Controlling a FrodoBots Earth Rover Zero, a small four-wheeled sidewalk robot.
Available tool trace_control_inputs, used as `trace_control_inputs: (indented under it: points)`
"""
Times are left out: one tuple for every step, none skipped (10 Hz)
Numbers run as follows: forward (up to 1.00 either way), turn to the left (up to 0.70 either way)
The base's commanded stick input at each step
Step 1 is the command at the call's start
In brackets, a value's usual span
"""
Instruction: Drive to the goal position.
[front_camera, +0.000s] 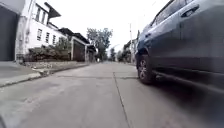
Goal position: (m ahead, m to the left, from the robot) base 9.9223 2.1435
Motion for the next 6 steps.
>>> trace_control_inputs:
  points:
    - [1.0, 0.0]
    - [1.0, 0.0]
    - [1.0, 0.0]
    - [1.0, 0.0]
    - [1.0, 0.0]
    - [1.0, 0.0]
